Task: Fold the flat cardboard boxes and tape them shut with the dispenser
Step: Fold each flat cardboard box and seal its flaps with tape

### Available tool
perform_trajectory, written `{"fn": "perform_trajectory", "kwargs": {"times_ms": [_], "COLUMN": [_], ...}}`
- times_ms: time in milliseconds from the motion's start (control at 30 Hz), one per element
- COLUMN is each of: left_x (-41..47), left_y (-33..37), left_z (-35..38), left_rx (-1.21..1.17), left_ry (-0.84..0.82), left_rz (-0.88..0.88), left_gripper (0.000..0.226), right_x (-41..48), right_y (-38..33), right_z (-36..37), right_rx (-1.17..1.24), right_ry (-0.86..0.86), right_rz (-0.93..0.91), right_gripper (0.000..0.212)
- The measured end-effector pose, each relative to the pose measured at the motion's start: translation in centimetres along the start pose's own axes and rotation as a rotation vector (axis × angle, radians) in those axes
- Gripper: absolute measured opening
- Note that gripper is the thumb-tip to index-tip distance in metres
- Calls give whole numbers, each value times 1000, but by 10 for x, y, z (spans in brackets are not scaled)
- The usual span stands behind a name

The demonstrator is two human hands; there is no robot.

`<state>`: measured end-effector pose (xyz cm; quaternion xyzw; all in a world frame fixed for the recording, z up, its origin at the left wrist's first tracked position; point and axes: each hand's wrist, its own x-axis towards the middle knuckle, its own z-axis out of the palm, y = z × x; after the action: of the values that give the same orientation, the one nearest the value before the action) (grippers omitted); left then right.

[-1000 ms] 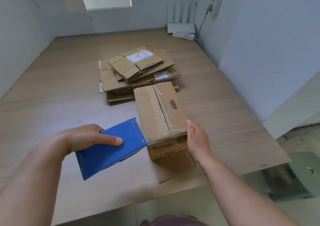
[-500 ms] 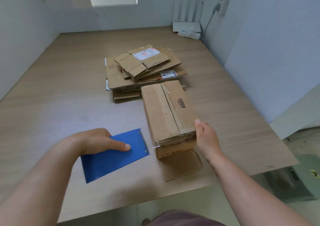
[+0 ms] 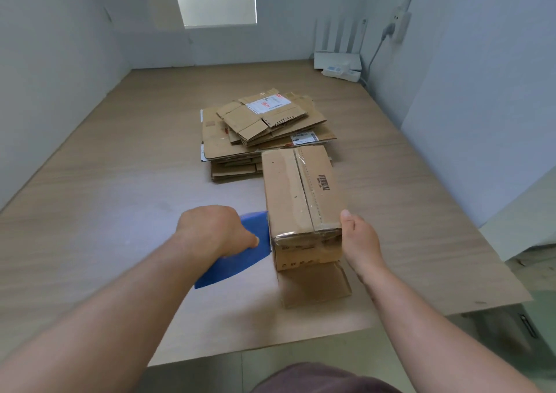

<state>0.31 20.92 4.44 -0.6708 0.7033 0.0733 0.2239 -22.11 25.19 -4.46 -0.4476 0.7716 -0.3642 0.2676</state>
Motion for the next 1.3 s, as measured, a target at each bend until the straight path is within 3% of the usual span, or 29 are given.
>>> {"fn": "perform_trajectory", "kwargs": {"times_ms": [67, 100, 167, 267, 367, 500, 567, 667, 733, 800, 867, 1000, 1100, 1200, 1300], "left_x": [-2, 0, 3, 9, 21, 25, 23, 11, 1, -2, 3, 2, 0, 2, 5], "left_y": [-8, -14, -24, -27, -29, -38, -34, 0, 38, 72, 91, 103, 107, 103, 94], "left_z": [15, 27, 51, 74, 91, 114, 117, 103, 81, 66, 63, 64, 64, 68, 71], "left_rx": [187, 193, 70, -97, -144, -148, -138, -537, -893, -1078, -1150, -1136, -1058, -1028, -1034], "left_ry": [55, 33, 18, 139, 201, 132, 211, 404, 287, 105, 66, 71, 116, 227, 287], "left_rz": [-15, -45, -100, -165, -167, -207, -233, -147, -24, 24, -10, -128, -146, -116, -78], "left_gripper": [15, 20, 30, 34, 31, 34, 38, 50, 66, 81, 89, 94, 81, 58, 55], "right_x": [0, 0, -1, -2, 0, 1, 3, 3, 1, 2, 4, 0, -4, 0, 8], "right_y": [-1, -1, 1, 1, 2, 3, 2, 2, 2, 1, 1, -3, -5, 1, 8], "right_z": [2, 2, 2, 2, 1, -1, -2, -2, -3, -5, -8, -12, -8, -12, -27], "right_rx": [-8, -8, -5, -9, -23, -48, -53, -42, -38, -49, -56, -237, -332, -422, -462], "right_ry": [14, 21, 20, 5, 1, -6, -6, -7, -7, -34, -96, -130, -106, -89, -143], "right_rz": [-1, -3, 5, 22, 11, -6, -8, -10, -5, 13, 44, 110, 130, 11, -97], "right_gripper": [44, 44, 45, 45, 46, 46, 45, 45, 45, 47, 58, 106, 94, 72, 58]}}
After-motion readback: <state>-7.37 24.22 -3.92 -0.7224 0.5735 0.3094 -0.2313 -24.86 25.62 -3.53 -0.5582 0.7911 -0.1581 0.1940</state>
